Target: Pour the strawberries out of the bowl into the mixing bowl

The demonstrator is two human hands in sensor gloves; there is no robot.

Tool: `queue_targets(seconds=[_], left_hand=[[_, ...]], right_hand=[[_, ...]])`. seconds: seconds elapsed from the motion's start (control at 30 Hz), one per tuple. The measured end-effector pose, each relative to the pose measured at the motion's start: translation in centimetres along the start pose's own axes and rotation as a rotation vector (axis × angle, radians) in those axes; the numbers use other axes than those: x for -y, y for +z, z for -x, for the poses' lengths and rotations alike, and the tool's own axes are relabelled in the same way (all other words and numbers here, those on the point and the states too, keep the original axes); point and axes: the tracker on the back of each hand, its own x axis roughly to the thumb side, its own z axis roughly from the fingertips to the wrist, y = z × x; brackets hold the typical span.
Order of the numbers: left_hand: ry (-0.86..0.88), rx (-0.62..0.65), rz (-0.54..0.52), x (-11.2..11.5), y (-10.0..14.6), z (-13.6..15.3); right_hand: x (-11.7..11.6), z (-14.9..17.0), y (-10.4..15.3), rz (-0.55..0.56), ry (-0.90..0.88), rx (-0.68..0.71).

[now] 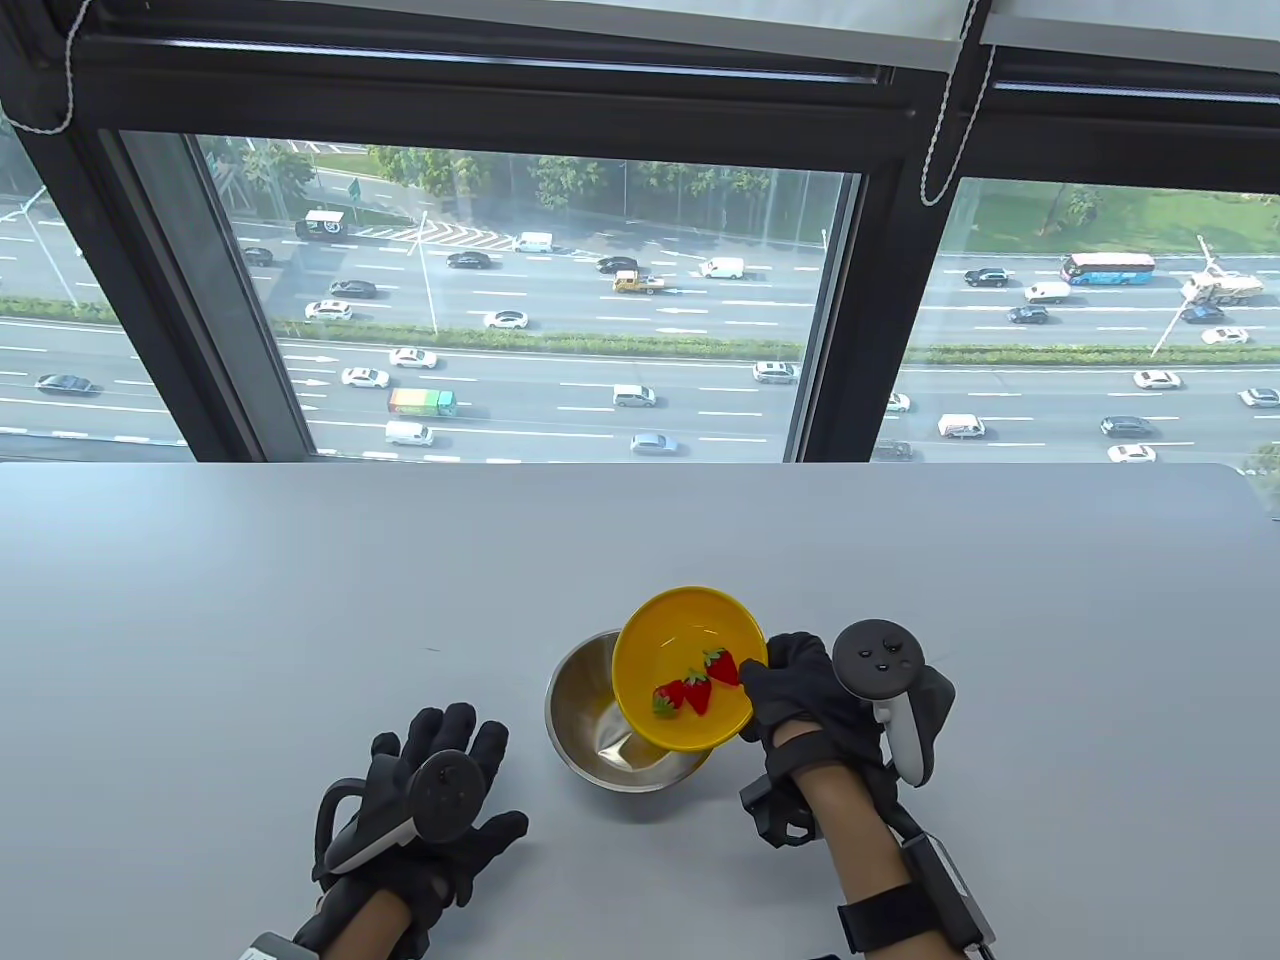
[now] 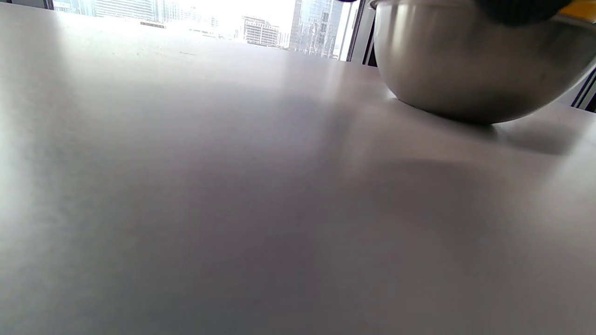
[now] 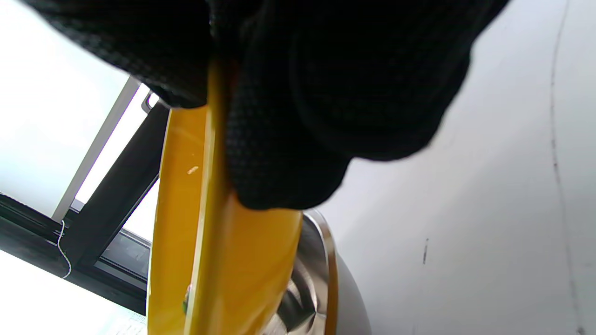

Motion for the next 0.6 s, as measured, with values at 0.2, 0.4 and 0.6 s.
queue_targets(seconds=[0.2,0.4,0.6], left_hand=[[-0.003,-0.003,0.002,0.0,0.0,0.0],[-0.004,-0.007,0.003,0.0,0.0,0.1],[-0.005,-0.009,-0.002,0.0,0.0,0.1]], right_hand=[[-0.6,-0.7,0.3,0.022,0.037,0.054],[-1.4,-1.4,0.7,0.062,0.107,0.104],[-1.9,-2.1,1.2,0.118,0.174,0.172]])
